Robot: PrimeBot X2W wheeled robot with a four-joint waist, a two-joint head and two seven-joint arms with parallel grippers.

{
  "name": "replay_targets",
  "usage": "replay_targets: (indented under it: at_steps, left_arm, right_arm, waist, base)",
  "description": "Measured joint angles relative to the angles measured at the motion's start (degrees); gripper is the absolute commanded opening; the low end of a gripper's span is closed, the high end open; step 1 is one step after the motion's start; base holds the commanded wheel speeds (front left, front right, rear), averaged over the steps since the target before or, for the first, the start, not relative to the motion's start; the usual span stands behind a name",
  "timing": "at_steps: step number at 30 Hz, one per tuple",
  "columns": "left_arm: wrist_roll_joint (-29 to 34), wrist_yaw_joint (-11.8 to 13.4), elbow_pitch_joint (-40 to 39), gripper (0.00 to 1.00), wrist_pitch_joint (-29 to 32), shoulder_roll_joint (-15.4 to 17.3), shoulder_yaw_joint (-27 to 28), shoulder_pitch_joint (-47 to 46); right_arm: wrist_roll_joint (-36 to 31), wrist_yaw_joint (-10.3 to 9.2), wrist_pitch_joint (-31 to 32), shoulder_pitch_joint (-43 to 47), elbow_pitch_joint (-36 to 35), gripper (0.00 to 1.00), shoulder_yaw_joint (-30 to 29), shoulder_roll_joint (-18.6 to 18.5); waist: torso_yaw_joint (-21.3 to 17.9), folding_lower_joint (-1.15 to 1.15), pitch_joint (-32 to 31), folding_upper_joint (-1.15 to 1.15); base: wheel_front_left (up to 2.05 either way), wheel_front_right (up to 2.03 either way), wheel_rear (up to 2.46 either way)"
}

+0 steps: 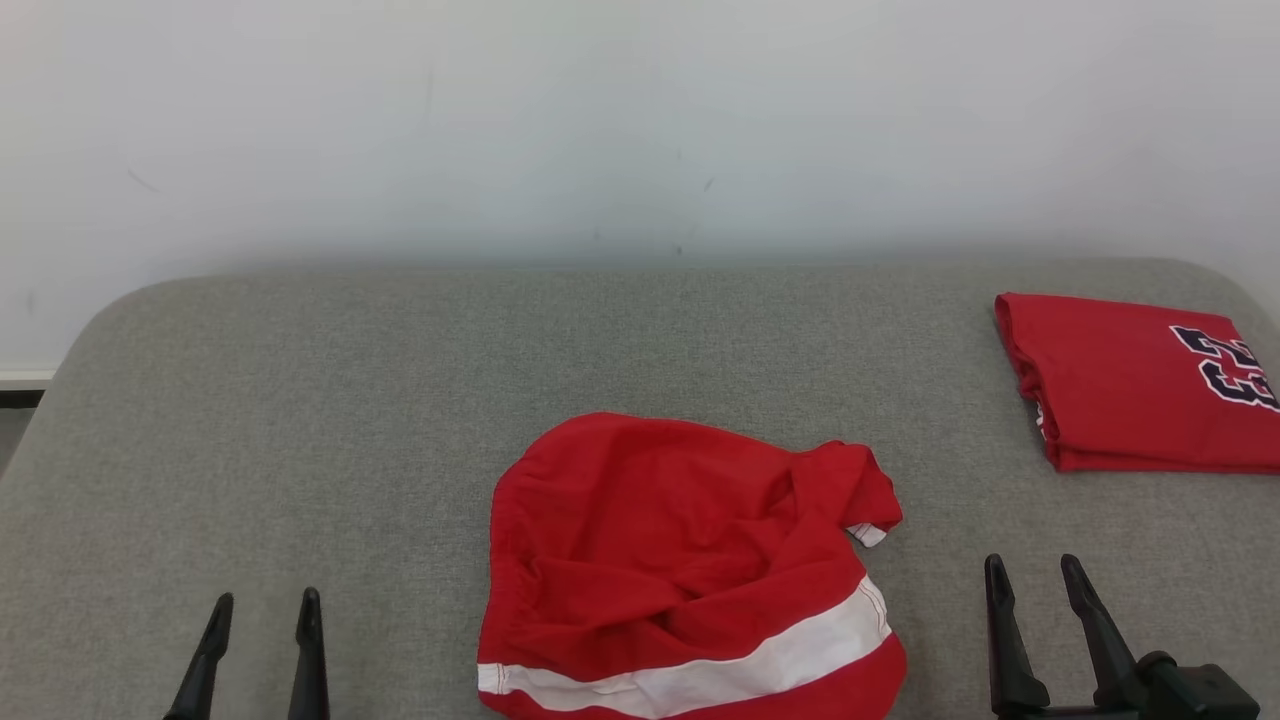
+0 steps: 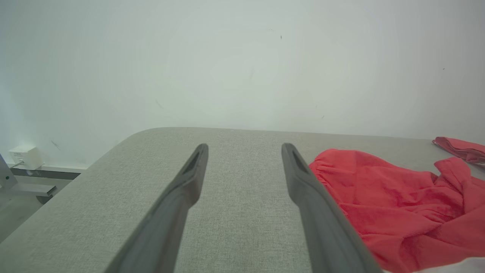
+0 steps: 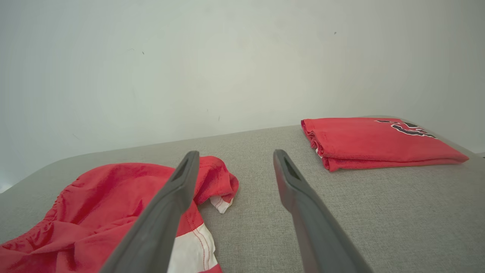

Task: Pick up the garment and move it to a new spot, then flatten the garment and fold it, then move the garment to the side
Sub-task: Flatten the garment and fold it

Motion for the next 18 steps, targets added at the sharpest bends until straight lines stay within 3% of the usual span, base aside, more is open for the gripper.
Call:
replay_targets:
  at_steps: [18]
  left_arm:
    - [0.99,-3.22,-0.36,1.00,0.00,-0.80,3.05,3.20]
  right_arm:
    - [0.19,0.00,0.00,1.14,0.98,1.00,0.16,-0.23]
  waist:
    - [1.10,0.01,-0.39,0.00]
  base:
    - [0.00,0.00,0.00]
